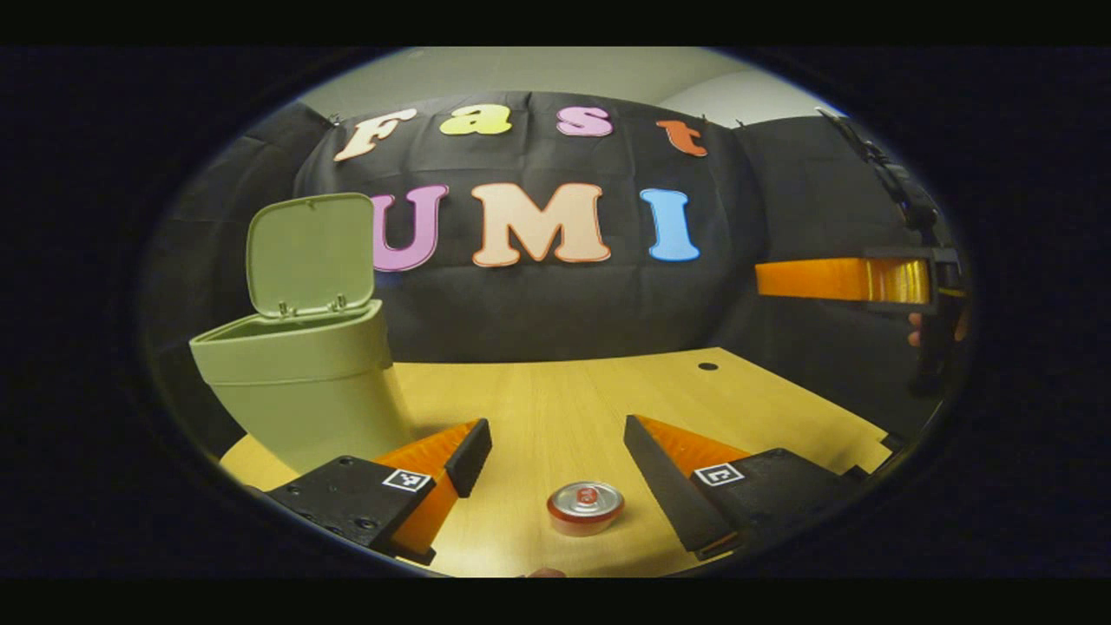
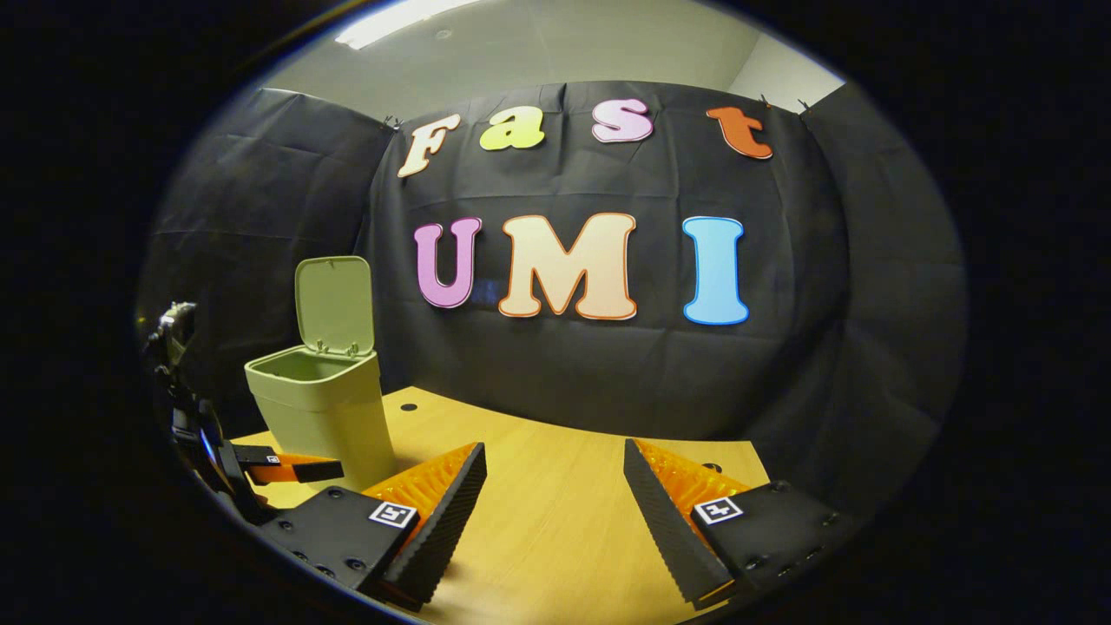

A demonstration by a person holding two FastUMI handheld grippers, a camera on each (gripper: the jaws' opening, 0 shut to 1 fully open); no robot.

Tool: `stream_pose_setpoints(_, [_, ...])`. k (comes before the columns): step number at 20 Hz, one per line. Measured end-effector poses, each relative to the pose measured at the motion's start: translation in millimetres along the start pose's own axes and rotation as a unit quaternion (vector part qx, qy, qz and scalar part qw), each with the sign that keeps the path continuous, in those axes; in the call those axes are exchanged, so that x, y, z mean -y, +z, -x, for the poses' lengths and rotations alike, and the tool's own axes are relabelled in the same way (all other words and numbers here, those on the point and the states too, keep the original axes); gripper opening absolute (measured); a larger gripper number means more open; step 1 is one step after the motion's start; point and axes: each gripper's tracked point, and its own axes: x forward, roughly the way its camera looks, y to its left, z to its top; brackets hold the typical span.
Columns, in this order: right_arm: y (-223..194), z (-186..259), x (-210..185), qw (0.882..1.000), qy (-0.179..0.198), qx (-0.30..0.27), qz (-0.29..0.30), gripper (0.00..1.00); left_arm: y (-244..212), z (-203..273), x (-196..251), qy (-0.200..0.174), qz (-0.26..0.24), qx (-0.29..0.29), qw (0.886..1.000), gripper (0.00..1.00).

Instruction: Press the lid of the desktop garbage bin to open it, pick up the crumpled paper on the desktop and throw it into the bin, then pick up the pop can on the desktop and drop it into the bin, and finally close the garbage bin lid.

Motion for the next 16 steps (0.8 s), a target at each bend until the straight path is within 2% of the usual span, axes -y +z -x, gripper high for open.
stream_pose_setpoints(2, [-6.8, 8.1, 8.1, 1.000, -0.004, -0.009, 0.003, 1.00, -18.2, -1.9, 6.2, 0.001, 0.003, -0.014, 1.000, 0.94])
stream_pose_setpoints(3, [-10.1, 12.1, 11.6, 1.000, -0.006, -0.014, 0.006, 1.00, -25.8, -3.0, 8.4, 0.002, 0.003, -0.019, 1.000, 0.99])
stream_pose_setpoints(4, [-13.8, 15.0, 15.2, 1.000, -0.009, -0.018, 0.010, 1.00, -33.2, -4.6, 10.2, 0.004, 0.003, -0.026, 1.000, 0.94])
stream_pose_setpoints(12, [-31.0, 45.6, 40.1, 0.999, -0.032, -0.036, 0.016, 0.98, -80.5, -15.9, 19.8, 0.017, -0.009, -0.060, 0.998, 0.95])
stream_pose_setpoints(13, [-31.9, 48.5, 42.4, 0.999, -0.036, -0.037, 0.017, 0.98, -85.4, -18.1, 20.2, 0.017, -0.012, -0.065, 0.998, 0.99])
stream_pose_setpoints(15, [-35.6, 52.8, 45.3, 0.998, -0.040, -0.041, 0.020, 1.00, -94.2, -22.3, 20.5, 0.020, -0.018, -0.074, 0.997, 0.95])
stream_pose_setpoints(16, [-35.7, 53.7, 45.7, 0.998, -0.041, -0.042, 0.021, 1.00, -97.7, -23.2, 18.6, 0.025, -0.022, -0.076, 0.997, 1.00])
